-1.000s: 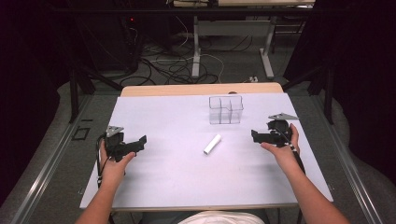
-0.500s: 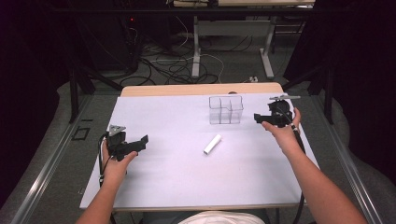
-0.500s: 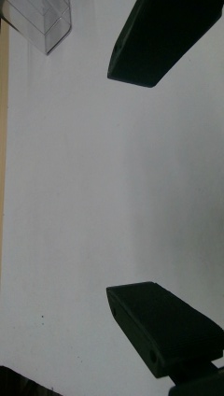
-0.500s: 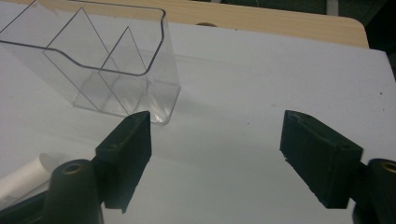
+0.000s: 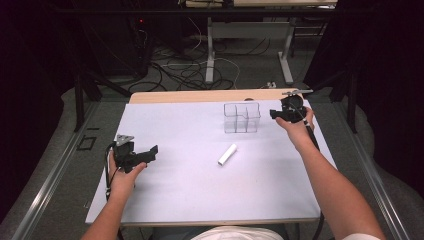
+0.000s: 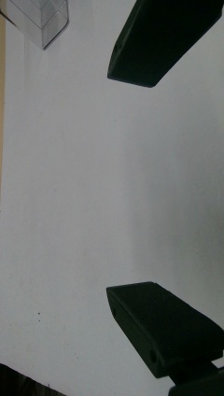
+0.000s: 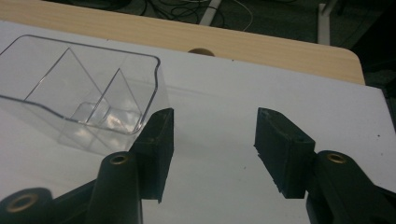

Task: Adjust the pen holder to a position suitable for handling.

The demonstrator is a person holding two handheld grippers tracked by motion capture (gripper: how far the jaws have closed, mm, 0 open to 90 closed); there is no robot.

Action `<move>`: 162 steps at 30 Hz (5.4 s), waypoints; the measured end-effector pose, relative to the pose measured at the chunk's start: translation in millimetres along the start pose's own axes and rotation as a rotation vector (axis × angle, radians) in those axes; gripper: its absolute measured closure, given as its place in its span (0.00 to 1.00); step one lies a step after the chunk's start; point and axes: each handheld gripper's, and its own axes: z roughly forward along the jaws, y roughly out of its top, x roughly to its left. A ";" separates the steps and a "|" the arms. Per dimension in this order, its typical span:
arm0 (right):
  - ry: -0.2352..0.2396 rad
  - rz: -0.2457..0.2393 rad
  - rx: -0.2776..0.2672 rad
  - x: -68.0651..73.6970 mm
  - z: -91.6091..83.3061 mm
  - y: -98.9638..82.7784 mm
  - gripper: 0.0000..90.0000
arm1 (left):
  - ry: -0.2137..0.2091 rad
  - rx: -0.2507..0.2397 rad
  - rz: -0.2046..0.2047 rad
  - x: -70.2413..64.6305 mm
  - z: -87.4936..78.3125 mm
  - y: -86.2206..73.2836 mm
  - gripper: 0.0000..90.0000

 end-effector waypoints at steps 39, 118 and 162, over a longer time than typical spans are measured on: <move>-0.004 0.158 0.019 17.7 51.0 -4.5 1.00 | 0.001 0.027 0.011 0.0 4.8 -2.0 0.00; 0.283 0.005 -0.078 94.3 29.2 -5.6 0.67 | -0.003 0.062 0.078 -11.1 11.6 -3.8 0.01; 0.210 -0.173 -0.092 60.7 -56.7 -99.6 0.00 | -0.151 0.029 0.074 -55.4 1.9 7.9 0.18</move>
